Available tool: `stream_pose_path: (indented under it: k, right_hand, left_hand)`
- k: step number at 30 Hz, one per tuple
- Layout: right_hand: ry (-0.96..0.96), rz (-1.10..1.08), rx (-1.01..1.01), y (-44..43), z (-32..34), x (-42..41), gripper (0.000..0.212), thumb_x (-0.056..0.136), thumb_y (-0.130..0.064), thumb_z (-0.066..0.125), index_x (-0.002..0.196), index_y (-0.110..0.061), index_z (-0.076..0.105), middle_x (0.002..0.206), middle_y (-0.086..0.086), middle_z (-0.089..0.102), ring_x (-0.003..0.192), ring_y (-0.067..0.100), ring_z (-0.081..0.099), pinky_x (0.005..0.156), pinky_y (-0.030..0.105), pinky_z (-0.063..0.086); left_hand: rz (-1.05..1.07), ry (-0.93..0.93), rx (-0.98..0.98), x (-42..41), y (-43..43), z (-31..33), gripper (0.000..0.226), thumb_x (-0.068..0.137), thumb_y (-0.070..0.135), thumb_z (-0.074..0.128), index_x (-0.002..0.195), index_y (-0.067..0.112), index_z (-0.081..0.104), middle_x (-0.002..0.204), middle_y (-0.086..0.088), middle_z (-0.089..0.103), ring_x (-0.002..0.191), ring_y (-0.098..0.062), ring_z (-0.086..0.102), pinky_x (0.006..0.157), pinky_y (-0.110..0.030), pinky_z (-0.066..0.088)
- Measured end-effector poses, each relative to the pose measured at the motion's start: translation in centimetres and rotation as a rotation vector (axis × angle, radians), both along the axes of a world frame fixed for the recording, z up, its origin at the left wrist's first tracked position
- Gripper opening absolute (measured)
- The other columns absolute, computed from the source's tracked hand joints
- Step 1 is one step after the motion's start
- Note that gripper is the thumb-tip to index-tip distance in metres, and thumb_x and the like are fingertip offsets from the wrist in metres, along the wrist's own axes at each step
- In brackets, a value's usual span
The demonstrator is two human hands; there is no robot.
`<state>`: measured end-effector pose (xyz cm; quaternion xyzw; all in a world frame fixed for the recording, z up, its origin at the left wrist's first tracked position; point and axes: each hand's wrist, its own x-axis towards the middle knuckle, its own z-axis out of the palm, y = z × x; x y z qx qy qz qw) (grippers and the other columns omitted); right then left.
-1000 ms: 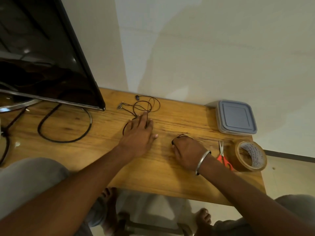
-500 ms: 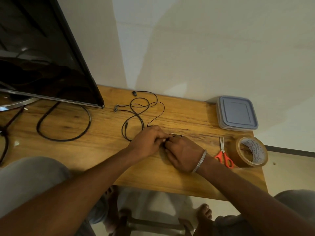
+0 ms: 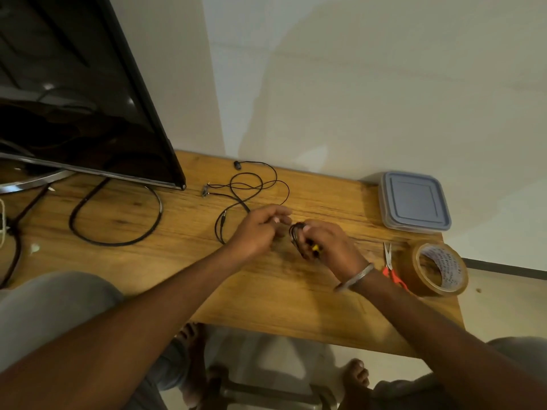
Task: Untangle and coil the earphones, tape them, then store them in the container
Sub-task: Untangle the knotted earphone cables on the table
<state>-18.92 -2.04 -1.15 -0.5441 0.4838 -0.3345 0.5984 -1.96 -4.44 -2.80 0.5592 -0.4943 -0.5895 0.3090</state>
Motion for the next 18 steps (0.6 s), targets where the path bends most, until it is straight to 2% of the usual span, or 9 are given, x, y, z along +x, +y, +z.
stream_pose_path:
  k: [2,3,5,8,12,15,18]
  right_hand:
    - [-0.504,-0.207,0.334,-0.9,1.5,-0.4,0.014,0.082,-0.017,0.049,0.069,-0.010,0.050,0.065,0.004,0.047,0.059,0.018,0.041,0.057,0.030,0.030]
    - [-0.647,-0.286,0.407,-1.2,2.1,-0.7,0.012,0.082,-0.016,0.049,0.071,-0.010,0.048,0.068,0.006,0.047,0.061,0.019,0.042,0.058,0.031,0.030]
    - [-0.796,-0.408,0.459,-1.6,2.4,-1.2,0.011,0.081,-0.015,0.045,0.071,-0.011,0.048,0.073,0.008,0.052,0.065,0.021,0.047,0.059,0.031,0.032]
    - [-0.876,-0.515,0.487,-1.7,2.4,-1.4,0.018,0.086,-0.014,0.039,0.070,-0.012,0.048,0.079,0.009,0.057,0.067,0.022,0.052,0.058,0.029,0.035]
    - [-0.914,-0.540,0.503,-1.6,3.2,-1.0,0.021,0.089,-0.015,0.041,0.070,-0.011,0.050,0.085,0.013,0.064,0.072,0.024,0.060,0.061,0.030,0.042]
    - [-0.917,-0.520,0.507,-1.3,3.9,-0.8,0.023,0.091,-0.015,0.039,0.070,-0.012,0.049,0.088,0.015,0.068,0.077,0.028,0.067,0.069,0.035,0.053]
    - [-0.908,-0.478,0.503,-1.0,4.5,-0.7,0.026,0.091,-0.015,0.038,0.068,-0.012,0.049,0.096,0.017,0.070,0.094,0.034,0.071,0.083,0.045,0.058]
  left_hand:
    - [0.103,-0.001,-0.070,-0.4,0.3,0.9,0.028,0.100,0.002,0.044,0.109,0.017,0.064,0.110,-0.007,0.068,0.089,-0.018,0.063,0.069,-0.032,0.050]
    - [0.134,-0.035,-0.168,-0.6,0.7,1.4,0.024,0.099,0.002,0.046,0.106,0.018,0.063,0.106,-0.003,0.067,0.085,-0.014,0.061,0.067,-0.031,0.050]
    - [0.144,-0.087,-0.396,-1.0,1.4,2.4,0.017,0.098,0.004,0.049,0.104,0.015,0.062,0.097,0.005,0.064,0.078,-0.007,0.057,0.065,-0.026,0.047]
    - [0.007,-0.138,-0.689,-1.6,2.5,3.2,0.010,0.096,0.010,0.057,0.106,0.012,0.060,0.097,0.005,0.060,0.082,-0.008,0.057,0.062,-0.020,0.044]
    - [-0.170,-0.272,-0.808,-2.0,3.3,2.8,0.027,0.093,0.023,0.065,0.117,0.018,0.055,0.115,0.008,0.051,0.091,-0.009,0.055,0.068,-0.019,0.046]
    - [-0.097,-0.184,-0.740,-2.0,3.1,2.7,0.035,0.095,0.024,0.063,0.127,0.018,0.051,0.126,0.007,0.049,0.101,-0.010,0.056,0.072,-0.022,0.051]
    - [-0.015,0.015,-0.472,-1.8,2.5,3.3,0.039,0.099,0.030,0.055,0.136,0.026,0.045,0.136,0.010,0.049,0.112,-0.009,0.058,0.083,-0.032,0.056]
